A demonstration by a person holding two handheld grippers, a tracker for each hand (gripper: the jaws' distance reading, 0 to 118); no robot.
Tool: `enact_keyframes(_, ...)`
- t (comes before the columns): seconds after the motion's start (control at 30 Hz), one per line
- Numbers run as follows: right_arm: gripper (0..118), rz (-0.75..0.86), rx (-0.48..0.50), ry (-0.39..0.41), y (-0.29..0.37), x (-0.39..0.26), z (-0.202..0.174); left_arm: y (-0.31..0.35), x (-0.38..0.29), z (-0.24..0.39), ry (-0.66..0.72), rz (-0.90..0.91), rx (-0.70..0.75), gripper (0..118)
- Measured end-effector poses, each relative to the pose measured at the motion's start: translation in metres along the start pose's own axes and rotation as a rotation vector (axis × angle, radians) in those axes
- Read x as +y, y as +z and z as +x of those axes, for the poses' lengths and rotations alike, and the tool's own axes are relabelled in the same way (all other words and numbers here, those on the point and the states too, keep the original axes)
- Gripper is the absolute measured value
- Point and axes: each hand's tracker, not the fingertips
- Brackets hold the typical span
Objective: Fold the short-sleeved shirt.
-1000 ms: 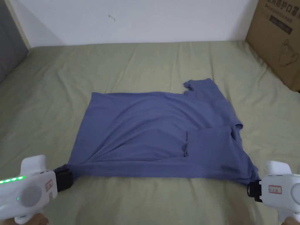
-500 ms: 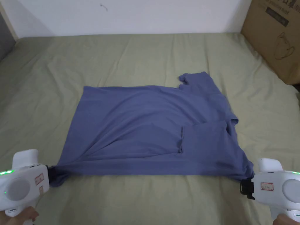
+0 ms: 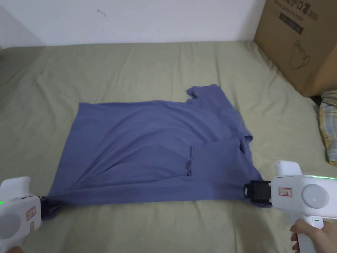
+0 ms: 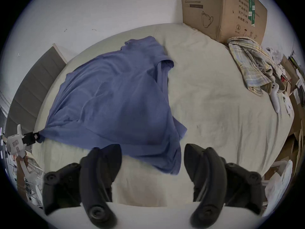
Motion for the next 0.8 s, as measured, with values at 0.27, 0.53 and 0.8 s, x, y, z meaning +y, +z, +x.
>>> enact_keyframes(0.27,0,-0.02,-0.047,0.114,-0.02,0.0,-0.001,0.001,-0.001,-0.006,0.005,-0.007,0.001,2)
enact_keyframes(0.53,0,0.049,-0.04,0.013,0.001,0.018,0.014,0.009,0.016,-0.007,-0.005,0.024,0.009,1)
enact_keyframes(0.8,0,0.092,-0.049,-0.016,0.008,0.053,0.016,0.003,0.051,-0.011,-0.009,0.037,0.017,1)
